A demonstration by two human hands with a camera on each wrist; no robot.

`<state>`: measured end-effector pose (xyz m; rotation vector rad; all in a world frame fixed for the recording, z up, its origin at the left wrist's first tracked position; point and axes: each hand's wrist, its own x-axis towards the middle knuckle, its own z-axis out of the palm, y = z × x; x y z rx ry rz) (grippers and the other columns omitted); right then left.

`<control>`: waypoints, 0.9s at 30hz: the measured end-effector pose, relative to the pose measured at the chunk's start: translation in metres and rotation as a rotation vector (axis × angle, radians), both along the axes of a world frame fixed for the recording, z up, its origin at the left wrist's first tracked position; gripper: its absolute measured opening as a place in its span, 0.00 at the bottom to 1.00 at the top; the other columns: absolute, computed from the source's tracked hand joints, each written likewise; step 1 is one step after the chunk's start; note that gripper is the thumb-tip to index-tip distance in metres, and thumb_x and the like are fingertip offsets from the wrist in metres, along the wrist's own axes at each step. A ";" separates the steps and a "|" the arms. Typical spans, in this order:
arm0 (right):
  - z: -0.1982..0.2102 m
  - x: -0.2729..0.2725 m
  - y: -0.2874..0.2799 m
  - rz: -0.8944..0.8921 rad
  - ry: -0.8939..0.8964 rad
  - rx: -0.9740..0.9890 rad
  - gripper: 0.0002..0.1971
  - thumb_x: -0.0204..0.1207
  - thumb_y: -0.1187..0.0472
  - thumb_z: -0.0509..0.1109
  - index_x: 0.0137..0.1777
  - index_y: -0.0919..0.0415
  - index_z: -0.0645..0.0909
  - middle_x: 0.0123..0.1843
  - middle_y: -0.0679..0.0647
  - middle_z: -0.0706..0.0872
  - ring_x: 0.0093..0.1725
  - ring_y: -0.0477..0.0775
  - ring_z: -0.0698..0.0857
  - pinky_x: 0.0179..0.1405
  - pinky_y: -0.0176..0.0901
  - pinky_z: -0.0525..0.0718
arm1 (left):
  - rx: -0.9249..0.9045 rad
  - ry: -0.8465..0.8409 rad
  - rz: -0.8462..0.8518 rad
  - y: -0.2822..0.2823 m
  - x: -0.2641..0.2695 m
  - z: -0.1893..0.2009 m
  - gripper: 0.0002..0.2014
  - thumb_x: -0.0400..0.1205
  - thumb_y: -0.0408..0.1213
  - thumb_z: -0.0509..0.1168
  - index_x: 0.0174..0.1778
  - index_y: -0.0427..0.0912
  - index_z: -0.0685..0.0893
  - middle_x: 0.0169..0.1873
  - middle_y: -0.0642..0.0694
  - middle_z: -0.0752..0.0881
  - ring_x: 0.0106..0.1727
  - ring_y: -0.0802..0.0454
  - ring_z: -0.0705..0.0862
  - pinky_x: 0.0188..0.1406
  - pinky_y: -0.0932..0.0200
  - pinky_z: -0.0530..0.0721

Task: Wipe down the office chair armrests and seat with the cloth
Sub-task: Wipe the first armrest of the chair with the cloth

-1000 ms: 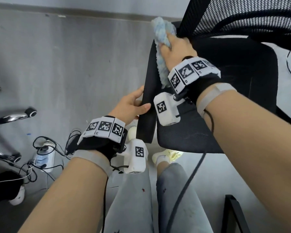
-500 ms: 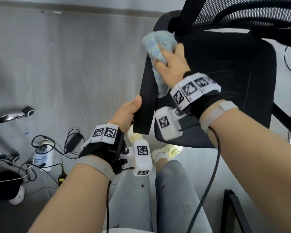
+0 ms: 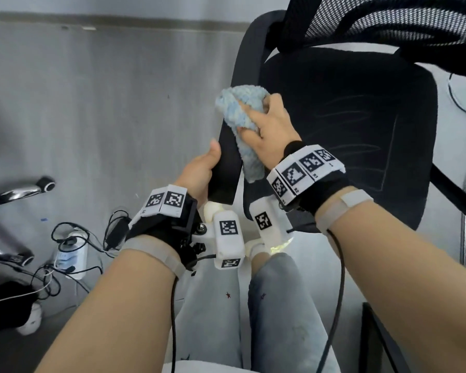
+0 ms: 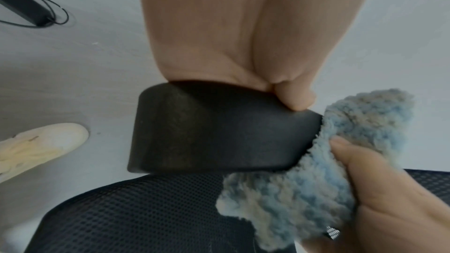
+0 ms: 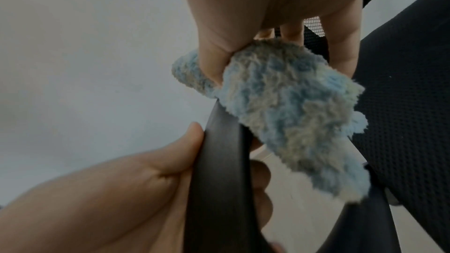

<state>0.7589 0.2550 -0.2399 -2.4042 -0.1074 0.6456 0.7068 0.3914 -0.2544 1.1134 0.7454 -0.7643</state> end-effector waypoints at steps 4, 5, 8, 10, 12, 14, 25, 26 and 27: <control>-0.009 -0.027 0.009 -0.138 -0.037 0.171 0.23 0.76 0.65 0.65 0.71 0.54 0.73 0.68 0.64 0.64 0.67 0.63 0.66 0.66 0.38 0.63 | 0.084 -0.017 0.001 0.001 0.011 -0.003 0.21 0.85 0.49 0.50 0.60 0.37 0.80 0.53 0.43 0.87 0.51 0.53 0.87 0.51 0.59 0.86; -0.011 -0.038 0.010 -0.140 -0.045 0.206 0.22 0.75 0.67 0.65 0.70 0.55 0.76 0.66 0.65 0.65 0.65 0.64 0.67 0.67 0.40 0.65 | 0.112 -0.019 -0.008 0.000 0.012 -0.002 0.19 0.85 0.46 0.51 0.57 0.37 0.81 0.48 0.44 0.88 0.48 0.53 0.87 0.48 0.58 0.86; -0.021 -0.073 0.006 -0.123 0.027 0.361 0.19 0.74 0.68 0.66 0.66 0.61 0.79 0.60 0.59 0.66 0.62 0.58 0.70 0.69 0.41 0.70 | 0.144 -0.001 -0.028 0.000 0.015 -0.003 0.22 0.84 0.49 0.52 0.49 0.36 0.84 0.40 0.44 0.89 0.45 0.51 0.87 0.46 0.57 0.86; -0.024 -0.088 -0.001 -0.147 0.144 0.486 0.16 0.73 0.67 0.67 0.62 0.66 0.80 0.58 0.55 0.65 0.59 0.50 0.70 0.62 0.27 0.71 | 0.174 0.004 -0.056 -0.001 0.014 -0.001 0.28 0.83 0.55 0.50 0.55 0.32 0.82 0.49 0.39 0.88 0.51 0.47 0.88 0.56 0.52 0.85; -0.025 -0.096 -0.011 -0.187 0.226 0.534 0.15 0.72 0.62 0.66 0.58 0.62 0.81 0.57 0.54 0.67 0.55 0.42 0.71 0.56 0.19 0.69 | 0.239 -0.036 -0.063 -0.002 0.014 -0.003 0.27 0.82 0.55 0.52 0.58 0.34 0.81 0.54 0.40 0.87 0.55 0.47 0.86 0.63 0.49 0.82; -0.026 -0.099 -0.024 -0.287 0.285 0.576 0.15 0.72 0.59 0.64 0.55 0.63 0.82 0.56 0.54 0.71 0.54 0.38 0.73 0.57 0.18 0.69 | 0.376 -0.095 -0.053 -0.007 0.011 -0.001 0.19 0.84 0.50 0.53 0.54 0.39 0.81 0.48 0.48 0.86 0.49 0.55 0.85 0.58 0.59 0.83; -0.018 -0.093 -0.135 -1.046 0.470 0.806 0.10 0.80 0.56 0.62 0.49 0.56 0.84 0.55 0.60 0.87 0.58 0.56 0.85 0.68 0.57 0.78 | 1.134 -0.388 -0.445 -0.093 0.008 0.031 0.39 0.80 0.40 0.62 0.81 0.46 0.43 0.82 0.42 0.44 0.83 0.45 0.43 0.82 0.44 0.43; -0.016 -0.091 -0.150 -1.095 0.464 0.816 0.10 0.81 0.57 0.61 0.49 0.56 0.84 0.53 0.57 0.88 0.56 0.54 0.86 0.66 0.55 0.80 | 1.163 -0.418 -0.508 -0.106 0.004 0.030 0.40 0.80 0.40 0.62 0.81 0.47 0.43 0.82 0.43 0.40 0.83 0.45 0.38 0.81 0.42 0.38; -0.015 -0.089 -0.165 -1.139 0.441 0.812 0.09 0.81 0.57 0.61 0.47 0.55 0.84 0.50 0.55 0.88 0.54 0.52 0.87 0.64 0.54 0.81 | 1.147 -0.451 -0.562 -0.120 0.001 0.027 0.39 0.80 0.39 0.62 0.81 0.48 0.44 0.82 0.44 0.38 0.82 0.45 0.36 0.79 0.43 0.36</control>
